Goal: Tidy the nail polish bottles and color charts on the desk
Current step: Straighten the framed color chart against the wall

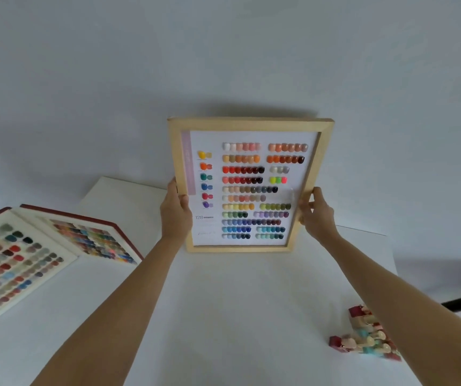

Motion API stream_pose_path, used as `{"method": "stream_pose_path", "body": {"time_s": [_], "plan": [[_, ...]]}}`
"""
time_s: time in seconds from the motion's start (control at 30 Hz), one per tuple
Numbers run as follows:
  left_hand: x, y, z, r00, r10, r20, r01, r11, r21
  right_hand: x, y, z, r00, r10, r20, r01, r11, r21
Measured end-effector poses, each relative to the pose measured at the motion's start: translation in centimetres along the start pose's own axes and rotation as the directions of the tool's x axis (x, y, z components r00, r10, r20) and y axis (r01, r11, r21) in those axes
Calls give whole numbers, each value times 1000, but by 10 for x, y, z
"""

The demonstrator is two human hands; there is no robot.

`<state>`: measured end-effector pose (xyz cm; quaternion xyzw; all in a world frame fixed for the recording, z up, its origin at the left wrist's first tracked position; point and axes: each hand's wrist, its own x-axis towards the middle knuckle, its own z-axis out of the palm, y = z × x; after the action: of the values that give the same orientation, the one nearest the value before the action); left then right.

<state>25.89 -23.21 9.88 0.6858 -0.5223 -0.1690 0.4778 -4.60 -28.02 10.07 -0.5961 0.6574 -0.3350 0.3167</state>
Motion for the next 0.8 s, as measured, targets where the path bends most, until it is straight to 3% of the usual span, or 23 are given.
{"method": "stream_pose_path", "body": {"time_s": [0.4,0.8], "plan": [[52,3,13,991,46,128,-50,998,34,-7,0,11,984,74,-163,-64,996,66],[68,4,18,984,52,171,-55,998,16,10,-4,12,978,104,-181,-88,992,95]]}}
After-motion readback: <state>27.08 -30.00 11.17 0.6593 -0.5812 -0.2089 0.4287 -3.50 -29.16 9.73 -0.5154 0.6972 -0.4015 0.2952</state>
